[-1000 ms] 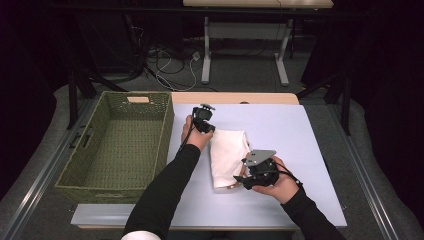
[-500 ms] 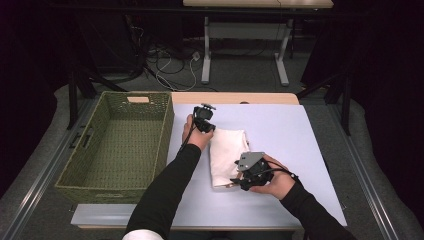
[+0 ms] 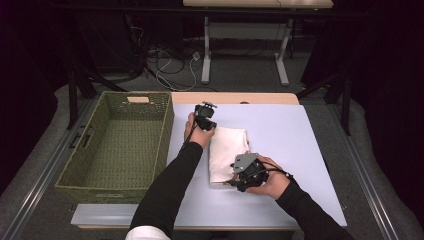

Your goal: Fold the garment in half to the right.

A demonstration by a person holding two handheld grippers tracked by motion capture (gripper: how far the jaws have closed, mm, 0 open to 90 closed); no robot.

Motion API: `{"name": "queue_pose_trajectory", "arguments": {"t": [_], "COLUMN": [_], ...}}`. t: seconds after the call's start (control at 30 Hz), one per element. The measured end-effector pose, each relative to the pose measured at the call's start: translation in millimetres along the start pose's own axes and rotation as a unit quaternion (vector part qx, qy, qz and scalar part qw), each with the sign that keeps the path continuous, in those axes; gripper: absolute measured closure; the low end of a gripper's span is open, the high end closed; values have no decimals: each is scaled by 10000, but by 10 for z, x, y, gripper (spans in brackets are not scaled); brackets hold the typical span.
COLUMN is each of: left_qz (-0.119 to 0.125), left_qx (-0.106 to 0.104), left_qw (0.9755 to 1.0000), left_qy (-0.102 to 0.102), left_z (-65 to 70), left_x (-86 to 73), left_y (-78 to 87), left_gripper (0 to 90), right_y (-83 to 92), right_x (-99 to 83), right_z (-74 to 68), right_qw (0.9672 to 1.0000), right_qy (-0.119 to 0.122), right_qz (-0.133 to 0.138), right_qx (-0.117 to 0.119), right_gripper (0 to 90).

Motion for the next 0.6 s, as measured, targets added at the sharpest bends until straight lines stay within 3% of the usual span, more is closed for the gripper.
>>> {"name": "queue_pose_trajectory", "arguments": {"t": [0.6], "left_qz": [21], "left_qx": [-51], "left_qw": [9999], "left_qy": [-85], "left_z": [59], "left_x": [-37], "left_y": [52], "left_gripper": [864], "right_y": [-124], "right_x": [3], "right_z": [-64], "right_qw": [9996], "right_qy": [136], "right_qz": [-94], "right_qx": [233], "right_gripper": [494]}}
Point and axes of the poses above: each handheld gripper's, and its own axes: y roughly backward along the jaws, x roughly out of its top, z roughly to its right, the point moved 3 cm from there along -y, roughly forward along the jaws, and after that the axes turned 15 degrees about y, right-handed, at the moved point
